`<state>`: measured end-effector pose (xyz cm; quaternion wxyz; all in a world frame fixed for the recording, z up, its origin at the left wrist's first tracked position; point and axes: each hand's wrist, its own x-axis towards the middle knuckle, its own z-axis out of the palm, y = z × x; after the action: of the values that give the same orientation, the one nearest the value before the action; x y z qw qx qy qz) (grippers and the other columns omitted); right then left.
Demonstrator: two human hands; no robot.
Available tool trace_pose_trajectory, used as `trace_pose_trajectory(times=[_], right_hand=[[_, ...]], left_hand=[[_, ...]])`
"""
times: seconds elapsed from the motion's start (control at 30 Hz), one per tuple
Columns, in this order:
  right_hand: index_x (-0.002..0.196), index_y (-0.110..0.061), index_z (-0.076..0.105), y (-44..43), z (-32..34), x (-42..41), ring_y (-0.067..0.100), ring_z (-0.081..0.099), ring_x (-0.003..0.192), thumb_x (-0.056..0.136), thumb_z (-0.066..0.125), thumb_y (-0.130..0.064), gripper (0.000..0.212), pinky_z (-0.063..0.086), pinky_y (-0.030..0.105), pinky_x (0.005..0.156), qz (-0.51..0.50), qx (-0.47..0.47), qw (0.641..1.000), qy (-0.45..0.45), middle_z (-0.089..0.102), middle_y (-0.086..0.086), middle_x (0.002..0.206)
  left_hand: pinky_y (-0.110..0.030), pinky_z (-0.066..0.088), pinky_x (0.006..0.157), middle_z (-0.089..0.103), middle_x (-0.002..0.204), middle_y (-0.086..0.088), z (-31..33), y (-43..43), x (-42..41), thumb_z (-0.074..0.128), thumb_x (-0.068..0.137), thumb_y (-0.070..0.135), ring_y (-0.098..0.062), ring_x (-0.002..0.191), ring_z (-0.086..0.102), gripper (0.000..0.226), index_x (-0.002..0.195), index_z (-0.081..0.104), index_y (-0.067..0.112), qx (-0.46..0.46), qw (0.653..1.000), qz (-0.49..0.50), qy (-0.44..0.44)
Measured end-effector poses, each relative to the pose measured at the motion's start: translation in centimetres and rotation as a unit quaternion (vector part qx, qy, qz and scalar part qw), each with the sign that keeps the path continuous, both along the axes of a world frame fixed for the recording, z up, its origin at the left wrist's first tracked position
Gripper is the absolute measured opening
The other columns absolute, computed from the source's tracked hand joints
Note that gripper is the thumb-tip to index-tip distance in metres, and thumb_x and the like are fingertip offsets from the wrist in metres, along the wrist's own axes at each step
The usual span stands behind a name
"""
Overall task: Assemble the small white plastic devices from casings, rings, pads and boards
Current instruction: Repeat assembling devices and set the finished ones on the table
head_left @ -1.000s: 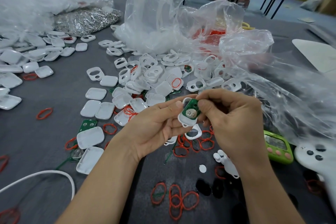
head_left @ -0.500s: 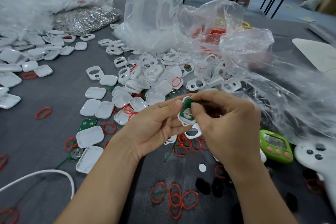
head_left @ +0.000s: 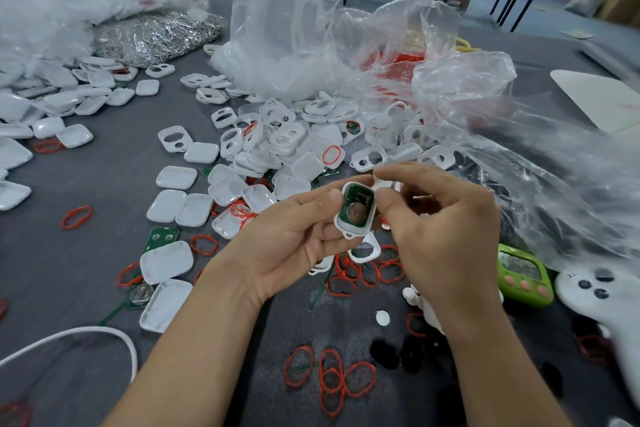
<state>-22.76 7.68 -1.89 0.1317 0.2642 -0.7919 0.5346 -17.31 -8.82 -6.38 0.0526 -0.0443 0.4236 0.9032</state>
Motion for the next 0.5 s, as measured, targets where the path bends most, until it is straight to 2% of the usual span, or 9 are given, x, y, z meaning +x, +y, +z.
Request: trace_pose_trajectory(times=[0.07,0.13,0.2,0.33,0.4,0.5], right_hand=[[0.095,-0.038,0.080,-0.13,-0.19,-0.11,0.011,0.071,0.069,0.080,0.077,-0.032,0.016,0.058,0.028,0.067,0.002,-0.002,0.998,-0.057,0.071,-0.014,0.075],[0.100,-0.040,0.079,-0.24,-0.45,-0.21,0.005,0.072,0.075,0.077,0.075,-0.040,0.023,0.059,0.025,0.071,0.013,0.005,0.994,-0.112,0.074,-0.016,0.079],[0.100,-0.038,0.080,-0.30,-0.63,-0.30,0.002,0.074,0.081,0.079,0.075,-0.037,0.022,0.061,0.026,0.076,0.036,-0.003,0.988,-0.148,0.077,-0.018,0.086],[0.091,-0.040,0.080,-0.35,-0.59,-0.20,0.009,0.076,0.084,0.083,0.073,-0.031,0.014,0.062,0.038,0.080,0.085,-0.022,0.983,-0.163,0.079,-0.014,0.085],[0.092,-0.038,0.081,-0.35,-0.77,-0.35,0.011,0.077,0.082,0.084,0.074,-0.029,0.014,0.063,0.042,0.078,0.087,-0.026,0.981,-0.170,0.079,-0.012,0.084],[0.093,-0.034,0.081,-0.44,-1.09,-0.47,0.011,0.077,0.080,0.083,0.076,-0.028,0.012,0.064,0.041,0.076,0.080,-0.030,0.979,-0.184,0.079,-0.012,0.083]], left_hand=[[-0.033,0.061,0.091,0.077,0.112,-0.006,-0.06,-0.02,0.05,0.069,0.085,0.028,-0.017,0.098,0.075,0.042,0.124,0.075,0.016,0.002,1.000,0.000,0.000],[-0.033,0.061,0.089,0.077,0.112,-0.007,-0.04,-0.06,0.03,0.070,0.084,0.028,-0.017,0.098,0.076,0.044,0.126,0.073,0.015,0.009,1.000,-0.004,0.005],[-0.035,0.059,0.094,0.076,0.115,-0.008,-0.07,-0.12,0.00,0.069,0.086,0.026,-0.019,0.101,0.075,0.047,0.131,0.070,0.012,0.015,1.000,-0.010,0.012],[-0.045,0.047,0.111,0.070,0.123,-0.013,0.00,-0.21,0.10,0.061,0.093,0.016,-0.024,0.109,0.070,0.045,0.137,0.065,0.010,-0.002,0.999,-0.025,0.024],[-0.043,0.052,0.107,0.072,0.119,-0.011,0.13,-0.13,0.14,0.056,0.091,0.007,-0.023,0.103,0.071,0.044,0.134,0.067,0.009,-0.007,0.999,-0.021,0.030],[-0.036,0.061,0.089,0.074,0.107,-0.012,0.22,0.30,0.03,0.059,0.086,0.004,-0.021,0.089,0.074,0.041,0.124,0.073,0.008,-0.032,0.999,0.016,0.017]])
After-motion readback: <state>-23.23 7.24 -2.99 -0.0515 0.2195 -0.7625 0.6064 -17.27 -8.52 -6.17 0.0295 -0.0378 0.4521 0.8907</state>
